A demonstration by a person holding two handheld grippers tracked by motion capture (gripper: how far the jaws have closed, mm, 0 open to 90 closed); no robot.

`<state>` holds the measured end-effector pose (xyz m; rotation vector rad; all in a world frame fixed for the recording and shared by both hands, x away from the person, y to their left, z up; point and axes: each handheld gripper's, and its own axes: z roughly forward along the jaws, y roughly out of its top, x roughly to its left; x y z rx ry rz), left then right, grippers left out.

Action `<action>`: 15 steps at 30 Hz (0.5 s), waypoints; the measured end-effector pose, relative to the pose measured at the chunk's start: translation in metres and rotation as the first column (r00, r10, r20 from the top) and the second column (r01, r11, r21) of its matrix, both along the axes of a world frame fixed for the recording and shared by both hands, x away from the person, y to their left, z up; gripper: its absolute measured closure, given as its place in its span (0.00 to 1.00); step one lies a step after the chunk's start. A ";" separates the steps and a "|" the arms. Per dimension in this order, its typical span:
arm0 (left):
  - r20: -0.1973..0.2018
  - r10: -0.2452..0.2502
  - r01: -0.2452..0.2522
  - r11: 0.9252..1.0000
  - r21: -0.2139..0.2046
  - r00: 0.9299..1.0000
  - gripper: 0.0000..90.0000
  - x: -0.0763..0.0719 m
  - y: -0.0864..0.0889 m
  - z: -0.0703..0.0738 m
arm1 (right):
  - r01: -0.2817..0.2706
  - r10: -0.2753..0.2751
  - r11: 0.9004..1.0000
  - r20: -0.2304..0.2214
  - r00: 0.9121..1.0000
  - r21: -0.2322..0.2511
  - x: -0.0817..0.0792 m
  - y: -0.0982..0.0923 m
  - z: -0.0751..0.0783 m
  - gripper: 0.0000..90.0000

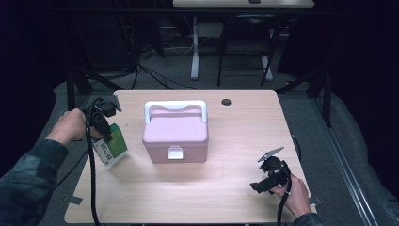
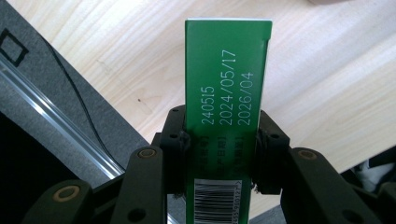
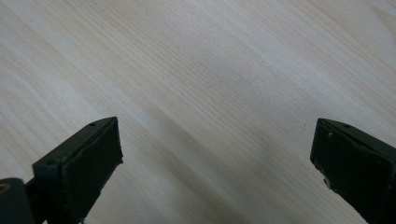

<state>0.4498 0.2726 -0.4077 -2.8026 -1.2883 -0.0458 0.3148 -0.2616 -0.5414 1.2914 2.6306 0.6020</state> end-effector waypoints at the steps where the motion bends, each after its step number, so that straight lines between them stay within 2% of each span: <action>1: -0.001 0.007 -0.007 1.000 -0.001 1.000 0.70 0.002 0.001 0.000 | -0.001 0.001 1.000 0.002 1.000 -0.002 0.000 0.000 0.000 0.02; 5: 0.001 0.035 -0.035 0.999 -0.017 0.999 0.70 0.008 0.004 -0.003 | -0.003 0.003 1.000 0.001 1.000 -0.002 0.000 0.000 0.000 0.02; 15: -0.014 0.069 -0.069 0.997 -0.024 0.998 0.70 0.019 0.007 -0.014 | -0.004 0.004 1.000 0.003 1.000 -0.002 0.000 0.000 -0.001 0.01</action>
